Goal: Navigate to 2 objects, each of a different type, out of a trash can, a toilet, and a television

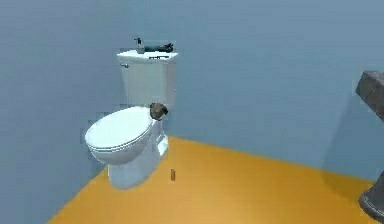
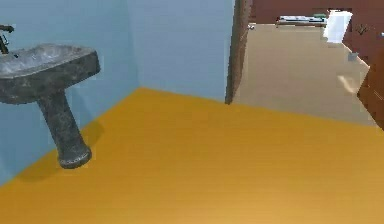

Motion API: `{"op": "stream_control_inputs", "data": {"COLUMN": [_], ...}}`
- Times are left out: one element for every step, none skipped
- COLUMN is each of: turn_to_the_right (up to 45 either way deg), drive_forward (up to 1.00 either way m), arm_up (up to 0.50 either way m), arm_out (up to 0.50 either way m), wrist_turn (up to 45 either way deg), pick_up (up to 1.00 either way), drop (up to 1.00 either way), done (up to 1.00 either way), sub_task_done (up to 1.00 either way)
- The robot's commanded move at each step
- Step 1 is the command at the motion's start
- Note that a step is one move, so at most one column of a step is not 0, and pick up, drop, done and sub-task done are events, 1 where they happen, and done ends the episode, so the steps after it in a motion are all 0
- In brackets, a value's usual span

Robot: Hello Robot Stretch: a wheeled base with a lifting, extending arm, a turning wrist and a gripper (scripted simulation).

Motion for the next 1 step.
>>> {"op": "stream_control_inputs", "data": {"turn_to_the_right": [0.0], "drive_forward": [0.55], "arm_up": [0.0], "arm_out": [0.0], "wrist_turn": [0.0], "pick_up": [0.0], "drop": [0.0], "done": [0.0], "sub_task_done": [0.0]}}
